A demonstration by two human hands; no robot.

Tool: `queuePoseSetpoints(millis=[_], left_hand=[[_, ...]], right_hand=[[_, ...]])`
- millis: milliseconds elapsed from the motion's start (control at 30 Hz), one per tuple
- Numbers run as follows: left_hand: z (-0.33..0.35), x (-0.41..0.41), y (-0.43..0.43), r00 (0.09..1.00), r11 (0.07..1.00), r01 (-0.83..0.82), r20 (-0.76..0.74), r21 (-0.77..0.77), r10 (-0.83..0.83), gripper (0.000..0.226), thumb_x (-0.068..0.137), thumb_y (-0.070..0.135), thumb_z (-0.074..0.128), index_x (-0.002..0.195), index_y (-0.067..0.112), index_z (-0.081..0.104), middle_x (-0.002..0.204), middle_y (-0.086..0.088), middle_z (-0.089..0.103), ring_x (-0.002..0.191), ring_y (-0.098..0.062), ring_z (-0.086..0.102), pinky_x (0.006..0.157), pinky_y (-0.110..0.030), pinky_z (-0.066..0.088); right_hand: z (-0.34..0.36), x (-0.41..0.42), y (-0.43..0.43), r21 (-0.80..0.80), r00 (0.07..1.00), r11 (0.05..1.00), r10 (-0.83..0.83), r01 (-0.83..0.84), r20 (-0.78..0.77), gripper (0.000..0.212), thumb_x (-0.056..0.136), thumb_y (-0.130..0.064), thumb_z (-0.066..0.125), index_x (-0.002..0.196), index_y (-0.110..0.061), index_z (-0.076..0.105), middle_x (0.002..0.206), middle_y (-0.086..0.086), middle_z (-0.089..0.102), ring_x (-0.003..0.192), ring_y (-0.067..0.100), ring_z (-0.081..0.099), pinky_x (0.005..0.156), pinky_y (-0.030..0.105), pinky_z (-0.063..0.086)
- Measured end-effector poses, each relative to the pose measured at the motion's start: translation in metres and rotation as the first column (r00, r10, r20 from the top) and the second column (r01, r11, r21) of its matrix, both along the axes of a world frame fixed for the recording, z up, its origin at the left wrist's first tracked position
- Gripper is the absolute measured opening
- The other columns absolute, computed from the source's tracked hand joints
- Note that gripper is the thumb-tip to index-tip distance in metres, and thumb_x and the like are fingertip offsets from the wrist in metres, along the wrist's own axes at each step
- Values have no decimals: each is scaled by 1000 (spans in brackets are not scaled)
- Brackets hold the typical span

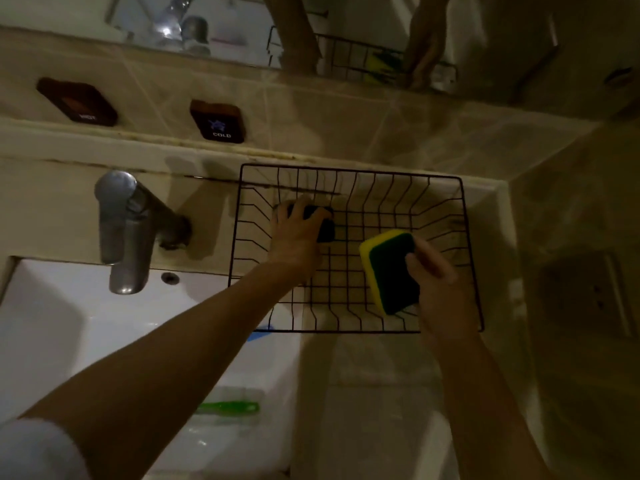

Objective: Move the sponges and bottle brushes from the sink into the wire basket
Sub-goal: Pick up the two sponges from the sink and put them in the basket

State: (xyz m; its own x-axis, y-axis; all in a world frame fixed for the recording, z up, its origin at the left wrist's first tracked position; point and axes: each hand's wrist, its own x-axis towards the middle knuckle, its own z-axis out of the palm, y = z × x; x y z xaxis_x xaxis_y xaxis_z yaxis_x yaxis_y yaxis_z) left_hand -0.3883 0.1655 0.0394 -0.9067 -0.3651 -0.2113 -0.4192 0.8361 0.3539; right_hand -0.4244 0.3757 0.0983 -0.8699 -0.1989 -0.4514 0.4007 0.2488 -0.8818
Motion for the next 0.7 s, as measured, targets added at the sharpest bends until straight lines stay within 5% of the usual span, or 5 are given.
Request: queuePoseSetpoints(millis=[200,300,433,567,700], left_hand=[[12,20,2,993,993,-118,-18,12,118,68,75,10,69,137,25,45,152,-8,32,139,-35,24,112,-47,30],[27,40,-4,960,974,-183,-191,137,207,55,77,-2,62,129,16,57,141,-10,49,129,-31,42,103,-39,42],[39,83,-15,890,952,-291,-339,92,305,50,77,-2,61,121,21,62,126,-6,58,115,-28,46,91,-36,43],[34,131,-21,832,884,-388,-315,259,457,37,84,7,63,119,21,61,123,-7,56,113,-25,52,94,-36,47],[28,158,-17,820,850,-333,-320,408,475,37,89,12,60,125,20,59,122,-3,58,91,-10,58,76,-16,47]], right_hand=[[6,-34,-48,39,967,966,255,-255,12,41,93,-15,58,86,-54,69,88,-23,74,84,-3,69,60,12,54],[10,-52,-77,140,890,888,450,-439,-65,36,93,-15,59,100,-49,68,100,-22,66,85,-7,63,61,10,52],[7,-63,-121,250,793,778,607,-577,-59,28,94,-13,57,116,-28,66,103,-9,62,89,5,58,68,10,49],[-7,-57,-160,364,621,586,783,-724,-28,31,96,-8,52,122,-20,64,119,4,66,102,16,59,74,17,46],[-21,-44,-180,466,641,584,766,-665,-46,28,97,-12,53,119,-23,66,126,3,61,102,13,52,69,14,42]])
